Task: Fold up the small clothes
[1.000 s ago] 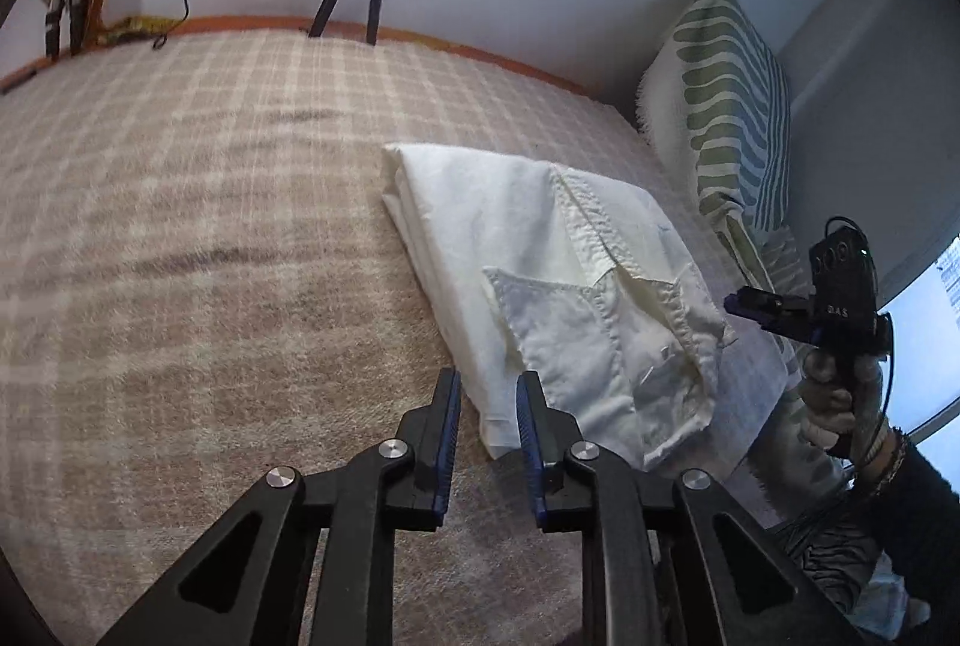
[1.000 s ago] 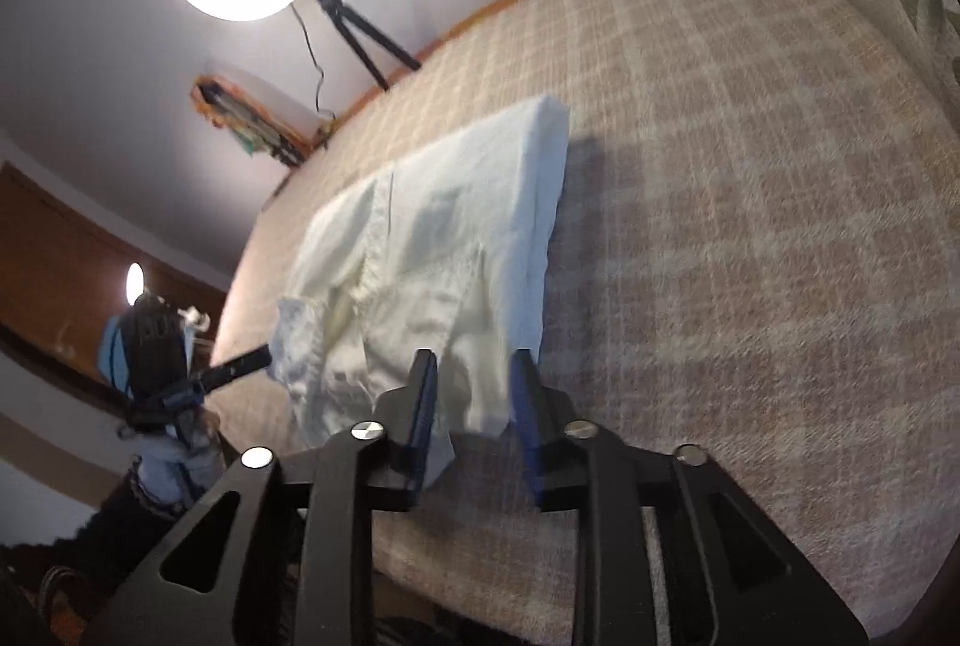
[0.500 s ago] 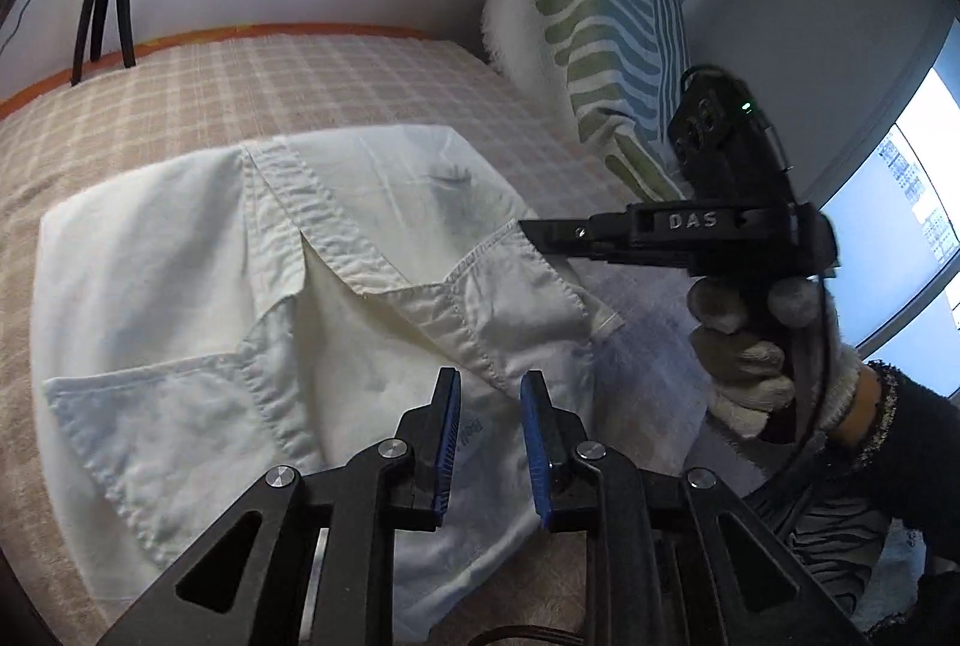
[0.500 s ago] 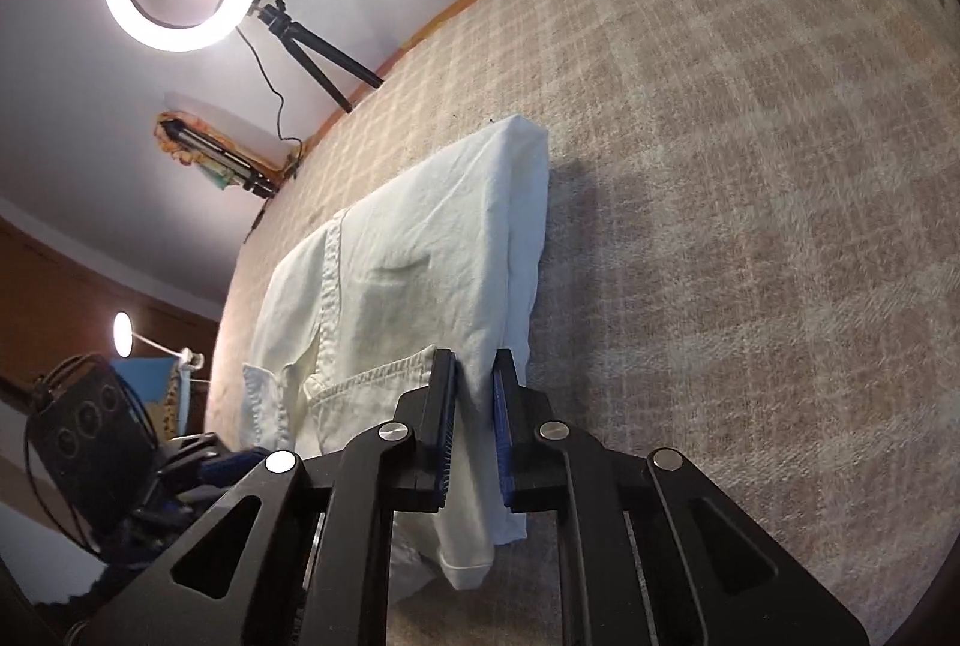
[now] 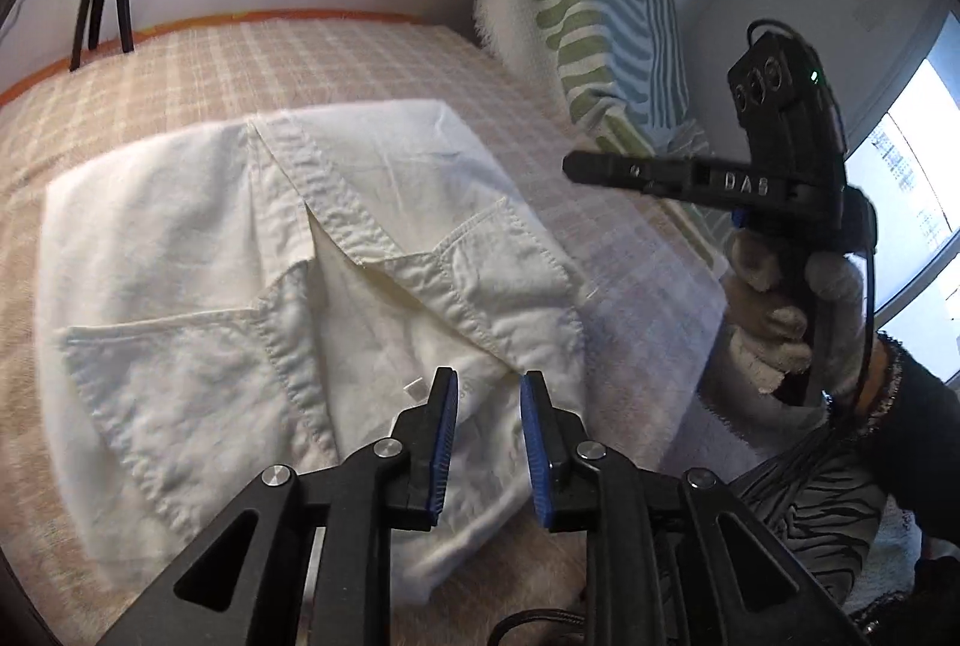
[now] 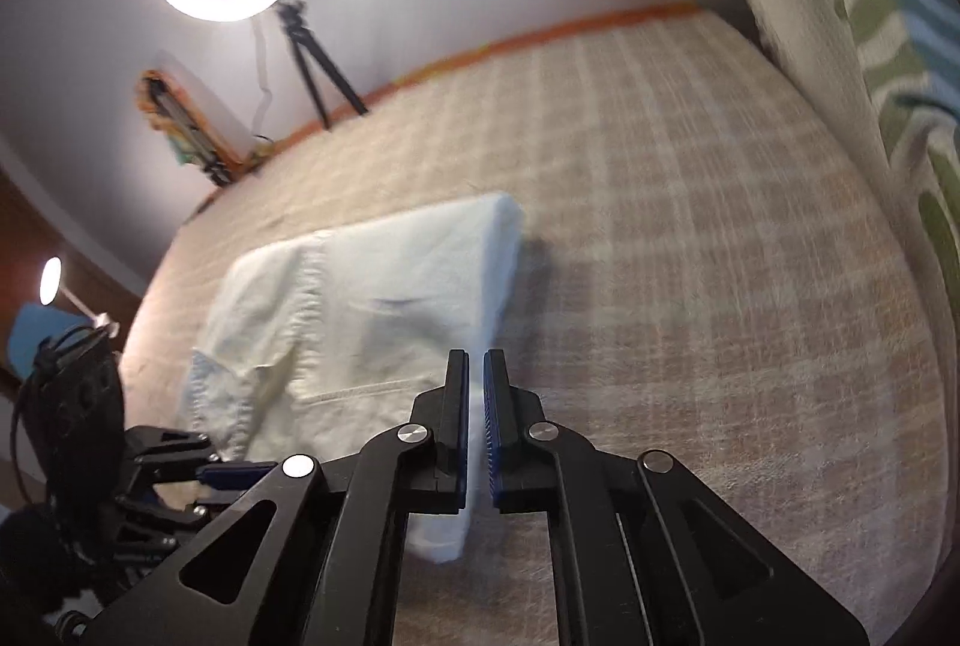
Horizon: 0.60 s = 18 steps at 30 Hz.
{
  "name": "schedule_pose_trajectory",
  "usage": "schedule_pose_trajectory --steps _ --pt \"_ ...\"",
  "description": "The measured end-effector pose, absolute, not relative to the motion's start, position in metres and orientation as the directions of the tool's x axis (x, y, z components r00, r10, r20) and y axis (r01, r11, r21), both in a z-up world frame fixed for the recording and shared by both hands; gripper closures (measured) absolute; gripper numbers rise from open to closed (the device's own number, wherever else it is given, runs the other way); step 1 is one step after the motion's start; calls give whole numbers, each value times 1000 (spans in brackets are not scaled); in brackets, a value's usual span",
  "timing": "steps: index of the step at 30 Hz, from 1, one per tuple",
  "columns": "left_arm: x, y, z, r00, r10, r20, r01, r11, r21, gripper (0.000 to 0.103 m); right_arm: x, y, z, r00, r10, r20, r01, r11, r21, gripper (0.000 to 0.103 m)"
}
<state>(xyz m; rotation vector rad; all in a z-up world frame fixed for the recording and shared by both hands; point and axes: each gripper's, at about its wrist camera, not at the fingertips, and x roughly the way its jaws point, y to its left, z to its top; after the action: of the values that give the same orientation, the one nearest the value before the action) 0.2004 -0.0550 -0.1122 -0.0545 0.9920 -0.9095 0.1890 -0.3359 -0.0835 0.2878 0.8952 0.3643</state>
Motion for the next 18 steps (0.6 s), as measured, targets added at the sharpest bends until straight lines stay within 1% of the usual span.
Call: schedule_pose_trajectory --steps 1,3,7,8,9,11,14,18 --pt "197 -49 -106 233 -685 -690 640 642 -422 81 186 -332 -83 562 439 -701 -209 895 394 98" --pt "193 -34 -94 256 -686 -681 640 648 -412 81 182 -320 -88 532 442 -723 -240 897 371 98" --pt "197 3 -75 351 -647 -678 611 706 -358 78 184 -301 -115 439 350 -828 -251 932 261 98" --pt "201 11 -73 372 -633 -679 598 723 -345 78 185 -301 -121 407 337 -849 -253 935 250 98" --pt "208 20 -71 396 -618 -680 578 743 -338 78 186 -302 -120 402 338 -851 -255 934 251 98" --pt "225 34 -70 419 -610 -672 535 764 -360 77 189 -305 -107 430 350 -832 -260 931 257 98" --pt "251 42 -66 458 -605 -651 492 783 -381 77 198 -304 -79 505 395 -768 -289 915 281 97" --pt "283 31 -71 495 -584 -643 462 804 -374 77 227 -281 -64 556 395 -732 -325 913 246 96"
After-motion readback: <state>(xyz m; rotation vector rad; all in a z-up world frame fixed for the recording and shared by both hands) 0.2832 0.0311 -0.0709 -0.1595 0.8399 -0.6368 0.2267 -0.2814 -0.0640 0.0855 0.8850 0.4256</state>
